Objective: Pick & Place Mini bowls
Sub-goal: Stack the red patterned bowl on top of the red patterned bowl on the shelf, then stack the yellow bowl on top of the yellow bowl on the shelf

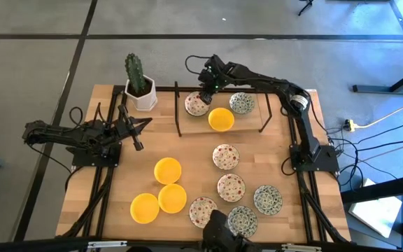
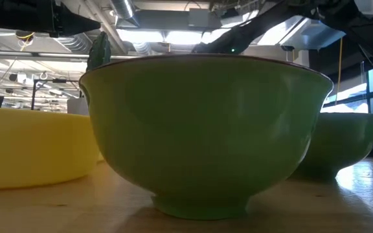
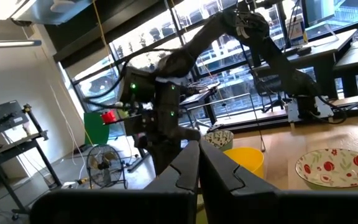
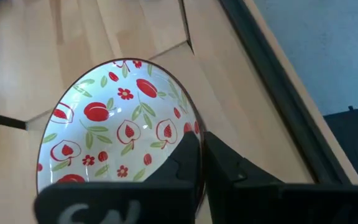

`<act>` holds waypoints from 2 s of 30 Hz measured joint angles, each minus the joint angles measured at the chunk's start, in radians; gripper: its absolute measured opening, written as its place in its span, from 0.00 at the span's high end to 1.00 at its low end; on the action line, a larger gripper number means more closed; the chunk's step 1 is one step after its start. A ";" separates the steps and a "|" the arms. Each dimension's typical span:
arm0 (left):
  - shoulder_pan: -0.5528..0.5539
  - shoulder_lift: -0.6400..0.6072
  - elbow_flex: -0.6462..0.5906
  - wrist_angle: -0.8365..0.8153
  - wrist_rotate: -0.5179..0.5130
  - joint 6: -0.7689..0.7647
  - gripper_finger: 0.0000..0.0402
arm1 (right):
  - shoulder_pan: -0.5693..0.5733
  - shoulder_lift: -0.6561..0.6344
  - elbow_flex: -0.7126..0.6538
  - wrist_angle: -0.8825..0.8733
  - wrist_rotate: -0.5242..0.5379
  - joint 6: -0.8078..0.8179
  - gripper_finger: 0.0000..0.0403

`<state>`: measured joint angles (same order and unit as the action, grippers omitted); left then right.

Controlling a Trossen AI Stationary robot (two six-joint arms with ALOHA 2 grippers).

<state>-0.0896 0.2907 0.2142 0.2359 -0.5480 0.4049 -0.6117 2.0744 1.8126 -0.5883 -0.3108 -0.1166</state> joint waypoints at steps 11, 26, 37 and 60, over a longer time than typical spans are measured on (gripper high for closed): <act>0.000 0.000 0.000 0.000 0.000 0.001 0.99 | 0.001 0.026 0.001 0.029 0.004 -0.027 0.79; 0.000 -0.005 0.000 0.024 -0.044 -0.005 0.99 | 0.032 0.024 0.277 -0.190 0.015 -0.067 0.60; -0.009 -0.008 0.000 0.063 0.001 -0.033 0.99 | 0.262 -0.164 0.335 -0.261 -0.055 -0.235 0.74; -0.021 -0.014 0.000 -0.149 0.009 0.053 0.99 | 0.311 -0.696 -0.757 0.807 -0.438 -0.205 0.96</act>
<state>-0.1108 0.2764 0.2138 0.0865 -0.5386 0.4578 -0.3011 1.3788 1.0559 0.2183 -0.7491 -0.3221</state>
